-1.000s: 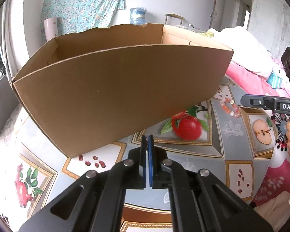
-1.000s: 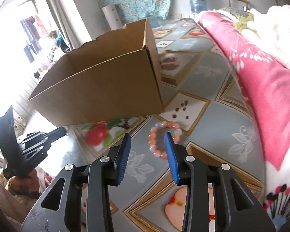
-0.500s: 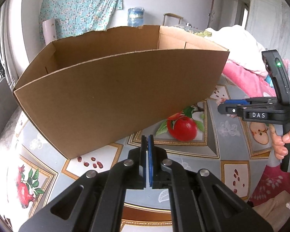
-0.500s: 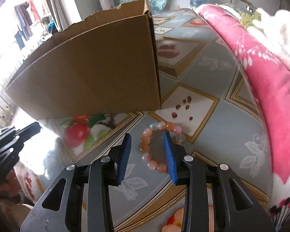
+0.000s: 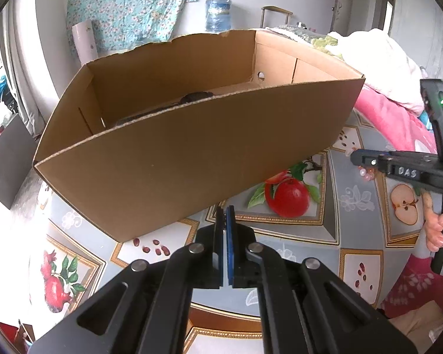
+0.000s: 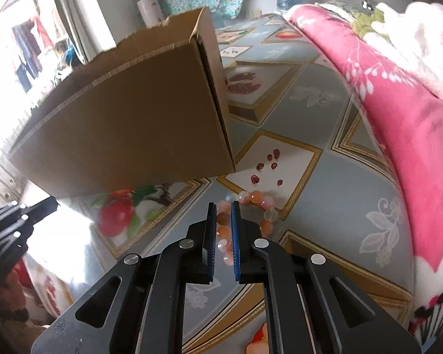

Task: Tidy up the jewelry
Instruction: 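Close the right gripper on the pink-orange bead bracelet, then lift the pink-orange bead bracelet with the right gripper toward the box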

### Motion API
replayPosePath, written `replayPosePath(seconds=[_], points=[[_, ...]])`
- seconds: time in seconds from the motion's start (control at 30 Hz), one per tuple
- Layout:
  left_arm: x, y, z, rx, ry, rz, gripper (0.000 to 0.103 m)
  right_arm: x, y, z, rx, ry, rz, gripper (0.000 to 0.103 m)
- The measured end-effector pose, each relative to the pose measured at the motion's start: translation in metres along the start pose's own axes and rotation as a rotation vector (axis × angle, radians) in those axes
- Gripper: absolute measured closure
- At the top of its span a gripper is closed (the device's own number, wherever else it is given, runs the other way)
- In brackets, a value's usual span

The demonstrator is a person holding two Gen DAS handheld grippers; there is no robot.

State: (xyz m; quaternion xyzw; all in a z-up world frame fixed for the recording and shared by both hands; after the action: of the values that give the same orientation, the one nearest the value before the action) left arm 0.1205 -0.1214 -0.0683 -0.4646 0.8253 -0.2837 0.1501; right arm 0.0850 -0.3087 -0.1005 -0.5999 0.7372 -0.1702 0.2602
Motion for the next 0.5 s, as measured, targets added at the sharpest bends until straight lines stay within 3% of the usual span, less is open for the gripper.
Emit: replayPosePath(seconds=[0.5], points=[[-0.002,0.003,-0.011,0.020,-0.016,0.004,0.102,-0.004,-0.031,-0.058,0.137,-0.082,0.067,0.096]])
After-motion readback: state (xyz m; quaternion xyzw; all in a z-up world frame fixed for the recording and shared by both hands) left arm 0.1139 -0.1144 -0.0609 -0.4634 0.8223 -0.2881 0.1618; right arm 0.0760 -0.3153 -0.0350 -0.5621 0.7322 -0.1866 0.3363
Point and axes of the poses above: each gripper's, at about its wrist camera, not at the fingertips, and z roughly the way its jaws point, x to its right, y to its underside, the point moved 10 cm from there along z, roughly the way its jaws point, and after that the axes turned 1 degree about -x, right-handed, at the moved point
